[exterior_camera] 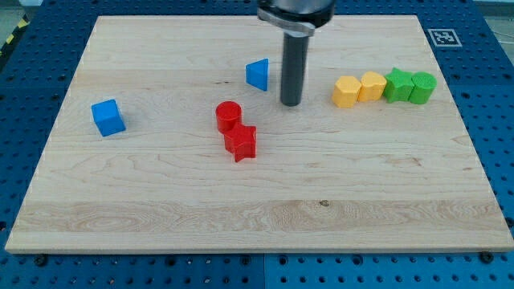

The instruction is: Push the blue triangle into the blue cube

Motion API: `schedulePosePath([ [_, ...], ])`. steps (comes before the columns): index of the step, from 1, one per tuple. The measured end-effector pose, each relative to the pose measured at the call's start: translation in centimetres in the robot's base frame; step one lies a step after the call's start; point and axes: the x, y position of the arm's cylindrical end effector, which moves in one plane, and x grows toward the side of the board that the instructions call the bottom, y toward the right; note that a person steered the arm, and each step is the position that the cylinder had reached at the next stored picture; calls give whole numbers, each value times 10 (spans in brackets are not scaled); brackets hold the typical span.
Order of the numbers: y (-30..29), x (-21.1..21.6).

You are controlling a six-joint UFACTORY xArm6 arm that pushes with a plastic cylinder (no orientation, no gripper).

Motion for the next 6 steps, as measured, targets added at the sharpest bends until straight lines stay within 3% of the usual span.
schedulePosePath([
  [1, 4, -40],
  [2, -8, -49],
  [6, -59, -46],
])
